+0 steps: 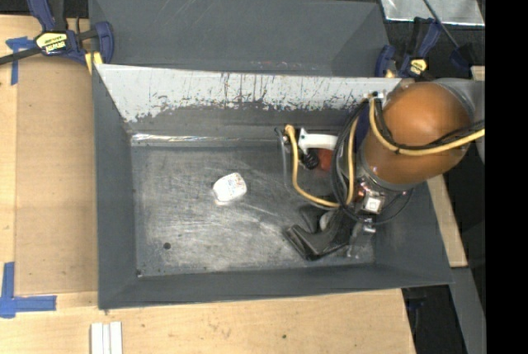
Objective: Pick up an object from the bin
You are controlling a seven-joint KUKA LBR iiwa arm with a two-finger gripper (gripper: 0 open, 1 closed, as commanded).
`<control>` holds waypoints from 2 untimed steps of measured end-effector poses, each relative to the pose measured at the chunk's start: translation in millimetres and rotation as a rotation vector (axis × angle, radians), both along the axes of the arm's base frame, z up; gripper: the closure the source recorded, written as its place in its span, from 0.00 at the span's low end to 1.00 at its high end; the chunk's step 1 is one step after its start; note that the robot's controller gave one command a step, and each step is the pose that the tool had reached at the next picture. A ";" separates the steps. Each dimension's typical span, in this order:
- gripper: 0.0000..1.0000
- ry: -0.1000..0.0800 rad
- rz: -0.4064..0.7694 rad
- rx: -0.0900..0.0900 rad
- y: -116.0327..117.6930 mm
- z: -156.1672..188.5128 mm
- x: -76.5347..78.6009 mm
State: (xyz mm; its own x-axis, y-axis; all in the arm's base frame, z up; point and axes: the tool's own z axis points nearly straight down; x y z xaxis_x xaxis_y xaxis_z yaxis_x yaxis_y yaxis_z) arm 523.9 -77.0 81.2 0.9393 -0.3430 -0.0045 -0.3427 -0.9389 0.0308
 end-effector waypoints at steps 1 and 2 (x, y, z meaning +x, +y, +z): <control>1.00 0.001 0.007 -0.007 2.5 -0.3 0.4; 1.00 -0.021 -0.044 0.001 -1.2 1.3 -5.0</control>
Offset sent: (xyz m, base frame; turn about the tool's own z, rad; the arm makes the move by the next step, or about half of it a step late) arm -0.0014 0.0126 -0.0112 -0.0195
